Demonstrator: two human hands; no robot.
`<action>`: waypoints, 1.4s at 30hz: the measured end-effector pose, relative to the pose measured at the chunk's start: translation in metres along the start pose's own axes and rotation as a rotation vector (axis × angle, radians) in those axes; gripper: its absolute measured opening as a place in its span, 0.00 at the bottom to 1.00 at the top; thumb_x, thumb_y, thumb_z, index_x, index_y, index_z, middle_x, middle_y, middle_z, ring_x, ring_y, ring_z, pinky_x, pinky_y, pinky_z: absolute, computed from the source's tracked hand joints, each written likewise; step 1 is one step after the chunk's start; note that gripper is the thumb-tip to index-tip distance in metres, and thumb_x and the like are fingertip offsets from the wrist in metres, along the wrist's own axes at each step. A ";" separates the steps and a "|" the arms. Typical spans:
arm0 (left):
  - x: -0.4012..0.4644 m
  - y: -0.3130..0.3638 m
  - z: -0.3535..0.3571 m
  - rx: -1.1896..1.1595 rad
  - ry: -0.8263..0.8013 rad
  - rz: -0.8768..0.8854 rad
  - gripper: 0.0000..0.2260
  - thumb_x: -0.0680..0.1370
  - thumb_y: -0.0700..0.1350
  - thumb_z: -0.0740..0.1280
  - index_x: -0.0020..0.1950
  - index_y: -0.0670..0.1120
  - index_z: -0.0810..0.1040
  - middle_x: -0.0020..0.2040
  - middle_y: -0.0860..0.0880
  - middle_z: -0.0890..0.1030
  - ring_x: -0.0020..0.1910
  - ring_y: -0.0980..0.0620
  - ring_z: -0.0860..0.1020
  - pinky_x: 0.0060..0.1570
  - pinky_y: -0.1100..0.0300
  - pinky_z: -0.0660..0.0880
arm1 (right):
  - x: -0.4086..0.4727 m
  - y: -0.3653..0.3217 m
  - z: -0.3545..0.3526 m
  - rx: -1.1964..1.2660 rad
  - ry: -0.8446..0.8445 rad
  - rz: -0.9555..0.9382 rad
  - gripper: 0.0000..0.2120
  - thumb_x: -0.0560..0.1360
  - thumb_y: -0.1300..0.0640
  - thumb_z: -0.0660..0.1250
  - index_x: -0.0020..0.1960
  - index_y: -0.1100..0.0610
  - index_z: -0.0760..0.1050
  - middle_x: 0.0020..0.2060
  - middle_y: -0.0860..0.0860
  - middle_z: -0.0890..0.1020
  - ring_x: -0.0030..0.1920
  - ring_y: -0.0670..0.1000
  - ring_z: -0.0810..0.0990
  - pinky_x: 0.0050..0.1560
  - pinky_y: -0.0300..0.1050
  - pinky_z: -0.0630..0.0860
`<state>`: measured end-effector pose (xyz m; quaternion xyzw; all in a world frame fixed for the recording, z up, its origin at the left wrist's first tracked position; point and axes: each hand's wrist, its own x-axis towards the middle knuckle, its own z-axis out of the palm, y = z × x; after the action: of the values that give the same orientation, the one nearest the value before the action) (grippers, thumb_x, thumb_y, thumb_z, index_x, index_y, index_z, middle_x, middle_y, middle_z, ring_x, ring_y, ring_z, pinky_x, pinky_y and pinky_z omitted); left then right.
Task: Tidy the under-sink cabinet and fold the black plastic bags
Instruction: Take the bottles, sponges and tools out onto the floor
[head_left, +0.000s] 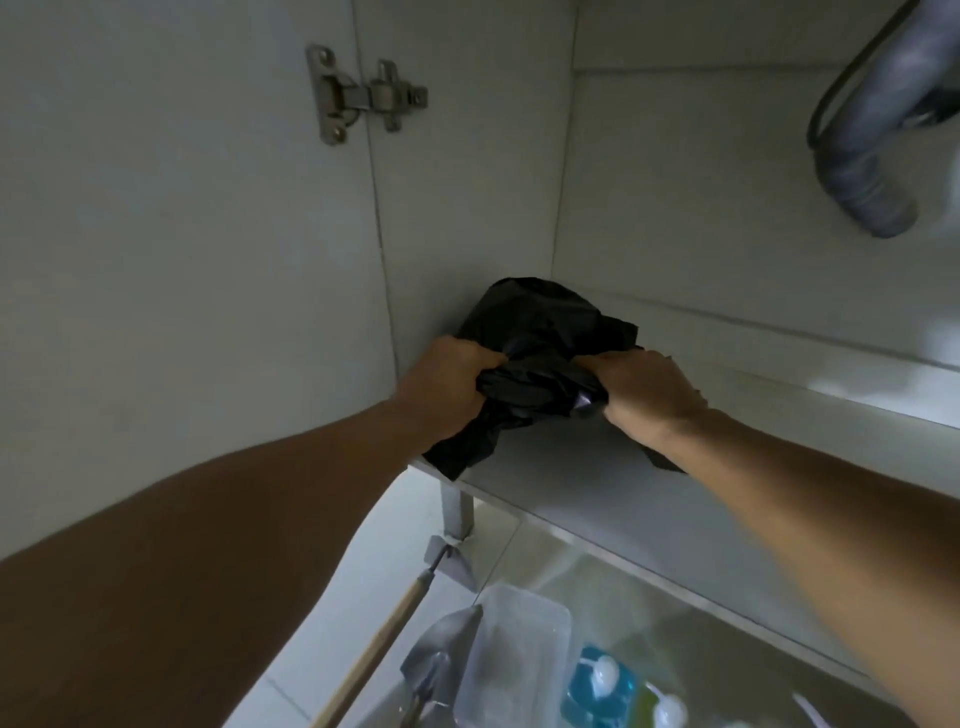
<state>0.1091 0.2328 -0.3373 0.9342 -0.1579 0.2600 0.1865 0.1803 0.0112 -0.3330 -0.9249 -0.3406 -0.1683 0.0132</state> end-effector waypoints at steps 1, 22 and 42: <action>-0.009 0.006 -0.012 0.009 -0.002 -0.062 0.15 0.75 0.33 0.66 0.59 0.43 0.83 0.52 0.40 0.84 0.49 0.40 0.82 0.51 0.65 0.69 | -0.006 -0.011 -0.010 0.000 0.007 -0.011 0.11 0.80 0.52 0.62 0.61 0.50 0.76 0.50 0.53 0.83 0.51 0.59 0.81 0.49 0.49 0.78; -0.320 0.075 -0.251 0.204 -0.074 -0.492 0.15 0.69 0.41 0.62 0.48 0.58 0.82 0.37 0.56 0.79 0.42 0.45 0.79 0.42 0.59 0.74 | -0.130 -0.308 -0.096 0.226 0.020 -0.395 0.12 0.77 0.61 0.60 0.58 0.53 0.76 0.46 0.52 0.83 0.47 0.58 0.81 0.42 0.48 0.76; -0.641 -0.022 -0.193 0.154 0.009 -0.786 0.20 0.64 0.36 0.62 0.50 0.53 0.80 0.46 0.51 0.84 0.40 0.46 0.82 0.38 0.55 0.80 | -0.227 -0.566 0.091 0.331 -0.307 -0.536 0.15 0.76 0.69 0.57 0.59 0.59 0.72 0.50 0.56 0.80 0.48 0.61 0.79 0.41 0.50 0.75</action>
<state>-0.4869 0.4621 -0.5381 0.9335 0.2326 0.1840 0.2018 -0.3128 0.3164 -0.5422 -0.8025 -0.5920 0.0325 0.0669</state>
